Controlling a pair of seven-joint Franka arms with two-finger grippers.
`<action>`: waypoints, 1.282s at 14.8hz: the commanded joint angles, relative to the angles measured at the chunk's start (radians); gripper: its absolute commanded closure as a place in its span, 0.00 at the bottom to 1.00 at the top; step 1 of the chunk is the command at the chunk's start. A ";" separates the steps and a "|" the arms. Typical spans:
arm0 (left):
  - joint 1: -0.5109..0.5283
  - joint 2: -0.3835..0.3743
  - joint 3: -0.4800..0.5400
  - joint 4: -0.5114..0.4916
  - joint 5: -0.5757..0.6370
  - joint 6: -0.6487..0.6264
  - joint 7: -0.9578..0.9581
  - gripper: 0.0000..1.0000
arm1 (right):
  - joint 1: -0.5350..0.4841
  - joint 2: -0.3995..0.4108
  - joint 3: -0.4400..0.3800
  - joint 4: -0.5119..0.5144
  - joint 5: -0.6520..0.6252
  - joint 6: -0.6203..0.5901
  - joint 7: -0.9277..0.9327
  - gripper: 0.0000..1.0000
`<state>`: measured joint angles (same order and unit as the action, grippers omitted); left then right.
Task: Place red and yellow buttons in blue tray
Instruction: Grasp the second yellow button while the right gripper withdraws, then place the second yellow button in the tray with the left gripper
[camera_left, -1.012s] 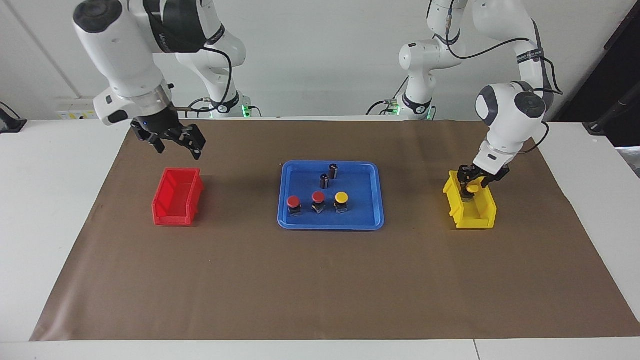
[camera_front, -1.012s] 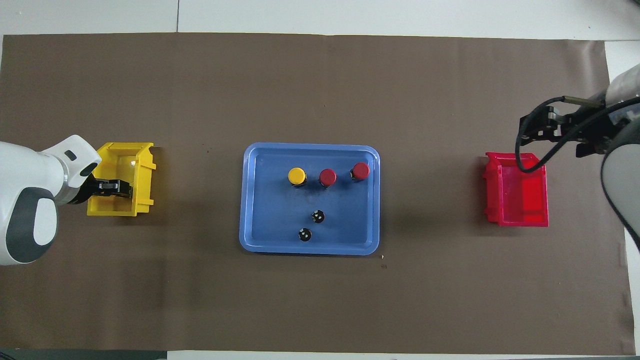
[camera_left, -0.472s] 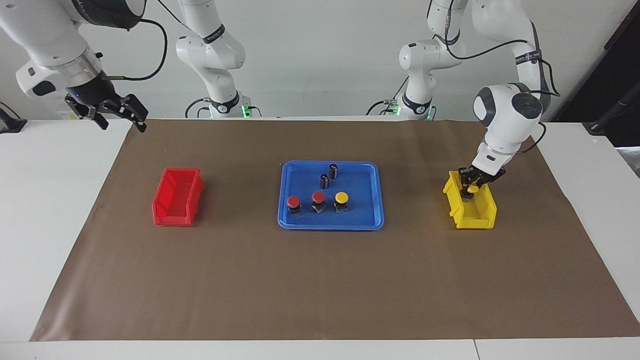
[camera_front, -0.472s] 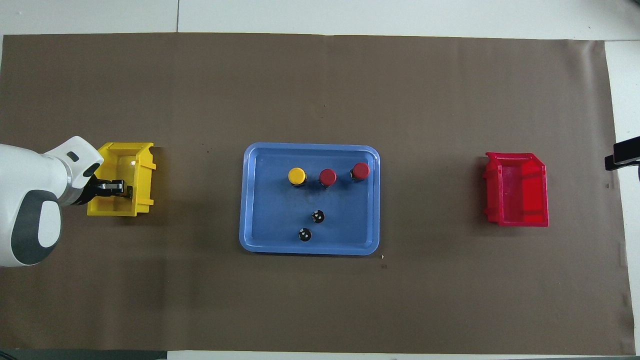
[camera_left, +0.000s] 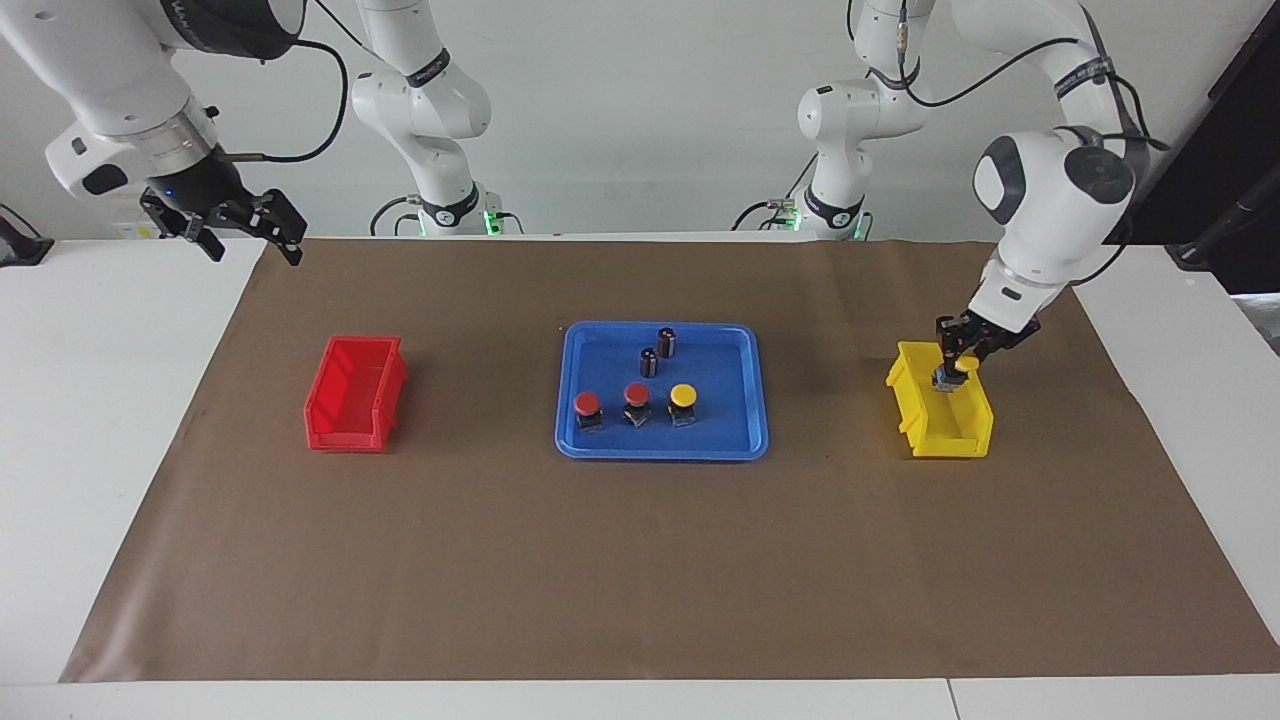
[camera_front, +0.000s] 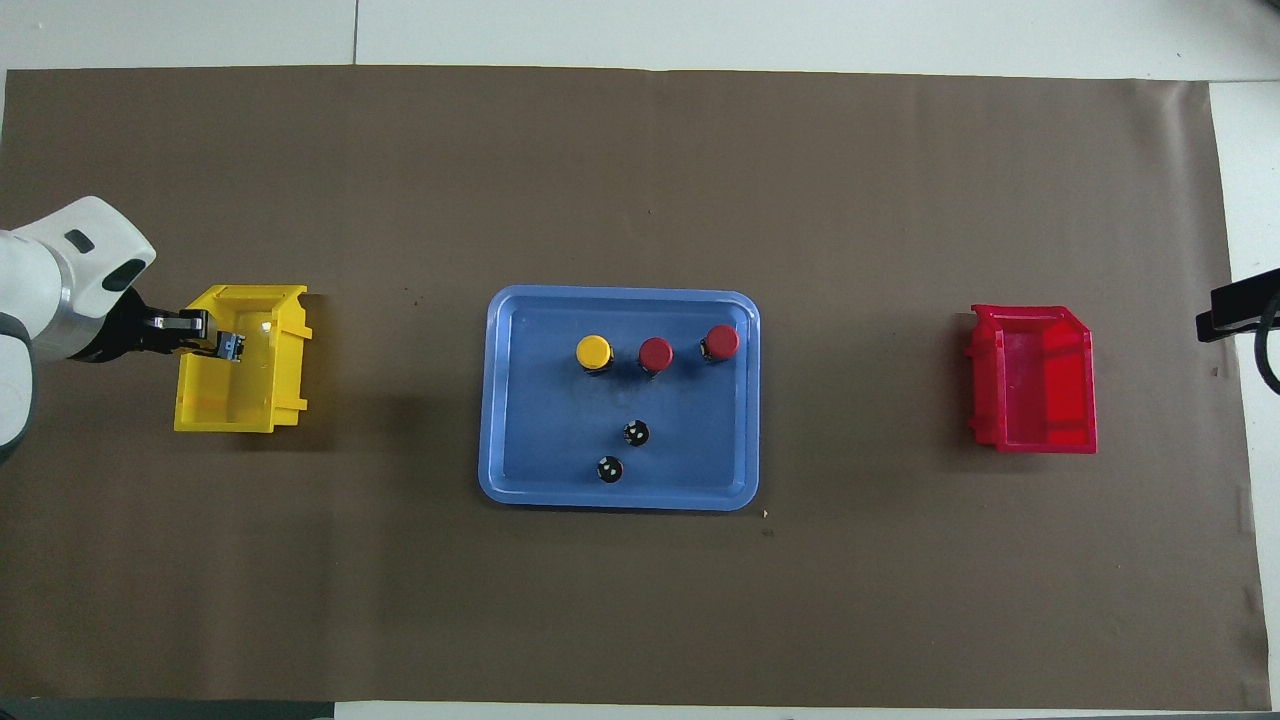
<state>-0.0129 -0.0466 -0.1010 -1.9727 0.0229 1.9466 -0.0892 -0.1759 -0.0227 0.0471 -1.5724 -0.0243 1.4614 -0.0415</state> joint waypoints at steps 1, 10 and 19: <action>-0.195 0.028 0.001 0.012 -0.021 0.049 -0.292 0.99 | -0.005 -0.011 0.004 -0.015 -0.017 0.005 -0.021 0.00; -0.518 0.218 0.003 -0.057 -0.024 0.367 -0.669 0.99 | -0.004 -0.014 0.011 -0.021 -0.013 0.004 -0.018 0.00; -0.502 0.235 0.006 -0.078 -0.014 0.385 -0.658 0.94 | 0.003 -0.014 0.013 -0.021 -0.005 -0.001 -0.018 0.00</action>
<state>-0.5161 0.2003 -0.1022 -2.0308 0.0142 2.3046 -0.7499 -0.1714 -0.0227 0.0567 -1.5754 -0.0265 1.4608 -0.0415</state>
